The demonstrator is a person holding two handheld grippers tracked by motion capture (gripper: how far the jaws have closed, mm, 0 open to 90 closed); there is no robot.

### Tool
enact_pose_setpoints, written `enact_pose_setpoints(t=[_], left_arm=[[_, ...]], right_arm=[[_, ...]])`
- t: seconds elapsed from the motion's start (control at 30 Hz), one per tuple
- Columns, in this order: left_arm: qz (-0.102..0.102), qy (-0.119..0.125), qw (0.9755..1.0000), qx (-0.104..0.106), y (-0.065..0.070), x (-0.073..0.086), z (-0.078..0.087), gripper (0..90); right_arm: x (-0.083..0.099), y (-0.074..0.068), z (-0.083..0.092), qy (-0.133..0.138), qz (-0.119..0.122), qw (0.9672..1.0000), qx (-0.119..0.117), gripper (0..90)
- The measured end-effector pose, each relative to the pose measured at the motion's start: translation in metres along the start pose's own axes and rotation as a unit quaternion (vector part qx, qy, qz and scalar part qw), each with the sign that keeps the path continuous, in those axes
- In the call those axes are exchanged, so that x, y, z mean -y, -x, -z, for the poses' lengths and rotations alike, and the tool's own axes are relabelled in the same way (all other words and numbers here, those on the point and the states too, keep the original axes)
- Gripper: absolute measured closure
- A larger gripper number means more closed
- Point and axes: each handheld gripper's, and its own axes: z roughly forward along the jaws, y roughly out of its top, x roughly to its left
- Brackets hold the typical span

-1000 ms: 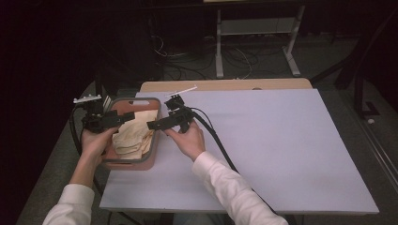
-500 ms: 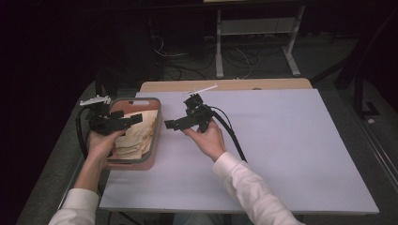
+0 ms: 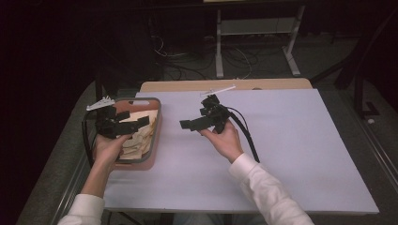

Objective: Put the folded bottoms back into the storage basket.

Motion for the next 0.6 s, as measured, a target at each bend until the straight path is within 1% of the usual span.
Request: enact_pose_setpoints(t=[0.07, 0.13, 0.17, 0.2, 0.23, 0.33, 0.37, 0.43, 0.5, 0.53, 0.6], left_arm=[[-0.002, 0.001, 1.0, 0.002, 0.002, 0.0, 0.0, 0.0], [-0.006, 0.007, 0.9999, 0.006, 0.007, 0.002, 0.0, 0.0], [-0.011, 0.009, 0.9999, 0.005, 0.009, 0.003, 0.0, 0.0], [-0.011, 0.009, 0.9999, 0.005, 0.009, 0.003, 0.0, 0.0], [-0.018, 0.014, 0.9997, 0.0, 0.013, 0.005, 0.0, 0.0], [-0.022, 0.016, 0.9996, 0.001, 0.016, 0.006, -0.001, 0.0], [-0.026, 0.018, 0.9995, 0.003, 0.02, 0.008, -0.002, 0.0], [-0.026, 0.018, 0.9995, 0.007, 0.022, 0.01, -0.003, 0.0], [-0.029, 0.02, 0.9993, 0.014, 0.027, 0.012, -0.005, 0.0], [-0.029, 0.02, 0.9993, 0.014, 0.027, 0.012, -0.005, 0.0], [-0.033, 0.021, 0.9991, 0.017, 0.031, 0.014, -0.007, 0.0]], right_arm=[[0.001, 0.001, 0.002, -0.001, 0.0, 1.0, 0.001, 0.0], [0.005, 0.005, 0.009, 0.004, 0.003, 1.0, 0.003, 0.0], [0.006, 0.006, 0.011, 0.005, 0.003, 1.0, 0.004, 0.0], [0.008, 0.008, 0.013, 0.006, 0.003, 1.0, 0.005, 0.0], [0.009, 0.01, 0.015, 0.009, 0.004, 0.9999, 0.005, 0.0], [0.013, 0.013, 0.019, 0.012, 0.003, 0.9999, 0.004, 0.0], [0.016, 0.016, 0.023, 0.013, 0.004, 0.9999, 0.006, 0.0], [0.018, 0.017, 0.025, 0.015, 0.005, 0.9998, 0.007, 0.0], [0.025, 0.023, 0.032, 0.018, 0.002, 0.9998, 0.009, 0.0], [0.025, 0.023, 0.032, 0.018, 0.002, 0.9998, 0.009, 0.0], [0.03, 0.027, 0.038, 0.021, -0.001, 0.9997, 0.012, 0.0]])
